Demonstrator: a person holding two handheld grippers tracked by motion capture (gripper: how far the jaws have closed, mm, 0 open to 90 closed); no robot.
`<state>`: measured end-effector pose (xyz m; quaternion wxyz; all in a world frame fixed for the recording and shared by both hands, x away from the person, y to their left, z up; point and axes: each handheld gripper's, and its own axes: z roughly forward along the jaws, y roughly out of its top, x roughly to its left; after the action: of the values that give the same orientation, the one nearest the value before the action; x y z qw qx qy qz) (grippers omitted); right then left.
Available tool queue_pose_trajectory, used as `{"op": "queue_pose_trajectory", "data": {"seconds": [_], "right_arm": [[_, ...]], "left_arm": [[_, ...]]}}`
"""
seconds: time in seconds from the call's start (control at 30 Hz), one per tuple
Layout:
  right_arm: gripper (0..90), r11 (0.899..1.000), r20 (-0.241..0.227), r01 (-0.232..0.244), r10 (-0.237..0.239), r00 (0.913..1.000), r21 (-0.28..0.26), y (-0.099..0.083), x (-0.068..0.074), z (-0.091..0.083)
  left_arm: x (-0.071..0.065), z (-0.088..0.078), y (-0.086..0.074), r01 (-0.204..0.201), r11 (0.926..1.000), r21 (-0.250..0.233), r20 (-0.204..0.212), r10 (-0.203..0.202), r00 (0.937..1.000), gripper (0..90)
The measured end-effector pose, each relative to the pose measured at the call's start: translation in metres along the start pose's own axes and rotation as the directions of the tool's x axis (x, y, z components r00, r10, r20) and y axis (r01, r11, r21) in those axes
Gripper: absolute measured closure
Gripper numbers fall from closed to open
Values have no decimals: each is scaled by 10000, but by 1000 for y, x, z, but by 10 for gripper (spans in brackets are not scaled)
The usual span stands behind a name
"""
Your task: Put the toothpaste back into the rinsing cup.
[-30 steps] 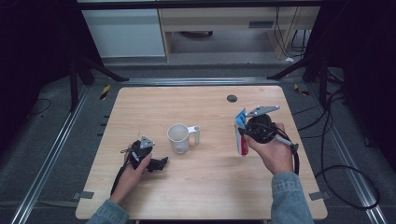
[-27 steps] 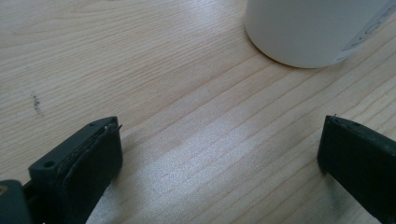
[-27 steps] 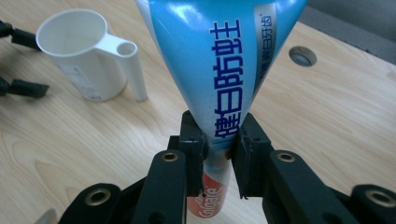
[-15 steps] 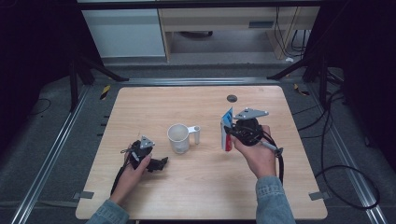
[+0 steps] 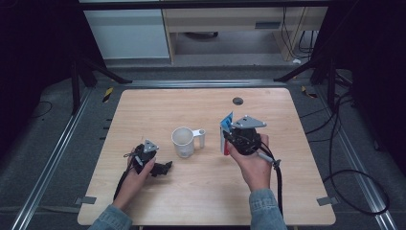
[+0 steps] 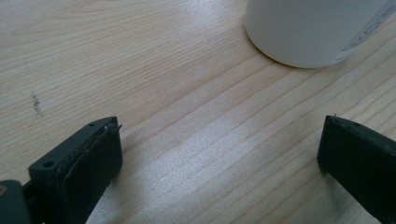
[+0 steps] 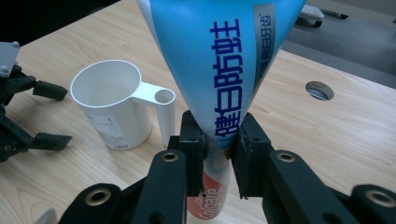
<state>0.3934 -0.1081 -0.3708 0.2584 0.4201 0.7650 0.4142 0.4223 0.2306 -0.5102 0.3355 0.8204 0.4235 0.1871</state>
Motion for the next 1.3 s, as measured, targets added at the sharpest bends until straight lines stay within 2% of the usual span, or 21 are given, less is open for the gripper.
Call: {"op": "queue_pose_trajectory", "data": {"seconds": [0.27,0.37,0.57,0.83,0.93,1.3], "right_arm": [[753,9998,309,-110,115,9995,-160,0,16,-1],[752,9999,446,-19,24,9990,-112,3,20,-2],[753,9989,521,-12,37,9986,-469,7,33,-2],[753,9953,525,-318,367,9979,-914,8,46,-5],[753,9954,662,-242,304,9973,-928,9,50,-6],[753,9897,809,-616,725,9941,-1290,14,56,-13]], "left_arm": [[0,0,0,10,10000,-13,20,-10,10000,0],[0,1,1,26,10000,-34,13,-26,10000,0],[0,0,0,-45,10000,-23,42,46,10000,0],[0,1,0,-21,10000,-44,41,22,10000,0],[0,0,0,-48,10000,-22,50,48,10000,0],[0,1,0,-28,10000,-33,46,28,10000,0]]}}
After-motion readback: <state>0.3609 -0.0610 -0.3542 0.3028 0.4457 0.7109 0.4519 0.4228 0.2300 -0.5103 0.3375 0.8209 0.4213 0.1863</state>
